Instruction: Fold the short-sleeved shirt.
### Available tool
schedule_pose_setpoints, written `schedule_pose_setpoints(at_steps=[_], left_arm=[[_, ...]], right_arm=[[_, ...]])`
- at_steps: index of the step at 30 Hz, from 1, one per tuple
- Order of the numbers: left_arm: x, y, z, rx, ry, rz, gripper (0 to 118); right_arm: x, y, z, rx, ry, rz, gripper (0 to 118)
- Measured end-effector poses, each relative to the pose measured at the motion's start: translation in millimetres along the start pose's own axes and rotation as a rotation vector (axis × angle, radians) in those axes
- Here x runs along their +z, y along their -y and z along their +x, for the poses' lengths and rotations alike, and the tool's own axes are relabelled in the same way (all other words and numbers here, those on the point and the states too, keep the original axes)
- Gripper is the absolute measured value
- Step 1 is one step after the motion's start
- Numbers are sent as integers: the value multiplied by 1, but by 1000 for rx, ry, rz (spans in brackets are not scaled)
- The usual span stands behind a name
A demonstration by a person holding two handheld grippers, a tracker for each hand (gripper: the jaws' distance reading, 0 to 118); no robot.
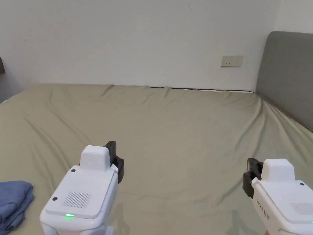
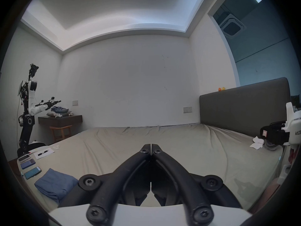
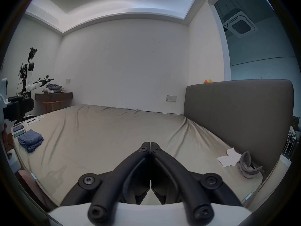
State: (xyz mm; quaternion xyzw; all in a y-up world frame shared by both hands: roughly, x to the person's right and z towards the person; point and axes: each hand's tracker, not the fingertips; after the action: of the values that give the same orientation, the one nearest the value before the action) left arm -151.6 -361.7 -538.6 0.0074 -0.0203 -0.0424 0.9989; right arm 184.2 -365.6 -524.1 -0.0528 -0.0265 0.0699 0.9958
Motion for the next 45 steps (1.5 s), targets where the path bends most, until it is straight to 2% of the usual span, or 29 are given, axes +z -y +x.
schedule_pose_setpoints(at_steps=[3, 7, 14, 15, 16, 18, 20, 21, 22, 26, 28, 30, 33, 37, 39, 41, 45], left_arm=[[-5, 8, 3, -70, -98, -22, 0], [-8, 10, -2, -13, -66, -44, 0], [-5, 11, -3, -7, -64, -37, 5], [-4, 10, -2, -5, -70, -38, 7], [-4, 10, -2, -1, -71, -38, 12], [-5, 10, -3, 22, -76, -34, 49], [-6, 11, -4, 34, -79, -33, 103], [-6, 11, -3, 33, -82, -31, 114], [-5, 11, -3, 24, -88, -19, 116], [-4, 13, 2, -13, -76, -6, 117], [-4, 14, 2, -5, -81, 1, 117], [-3, 13, 1, 13, -69, 6, 117], [-4, 13, 0, 19, -38, 5, 117], [-6, 16, 2, -6, -42, -7, 117], [-6, 16, 3, 3, -34, -23, 117], [-7, 15, 3, 31, -25, -38, 117], [-9, 16, 2, 56, -16, -44, 117]], right_arm=[[-3, 4, -3, 14, 17, 23, 0], [-7, 8, -3, 15, 12, 9, 1], [-7, 11, -6, 48, 38, 20, 2], [-7, 12, -6, 52, 42, 21, 5], [-7, 13, -7, 52, 45, 24, 15], [-10, 16, -6, 52, 51, 28, 57], [-11, 17, -7, 51, 53, 25, 101], [-11, 18, -7, 53, 50, 24, 108], [-12, 19, -8, 57, 45, 27, 109], [-16, 23, -10, 72, 45, 26, 113], [-17, 23, -10, 49, 50, 22, 118], [-17, 23, -8, 15, 34, 15, 118], [-16, 21, -7, 16, 37, 31, 118], [-18, 19, -3, -53, -35, 20, 118], [-18, 16, 1, -120, -77, -24, 118], [-18, 12, 3, -177, -78, -54, 118], [-19, 9, -2, -118, -10, -31, 118]])
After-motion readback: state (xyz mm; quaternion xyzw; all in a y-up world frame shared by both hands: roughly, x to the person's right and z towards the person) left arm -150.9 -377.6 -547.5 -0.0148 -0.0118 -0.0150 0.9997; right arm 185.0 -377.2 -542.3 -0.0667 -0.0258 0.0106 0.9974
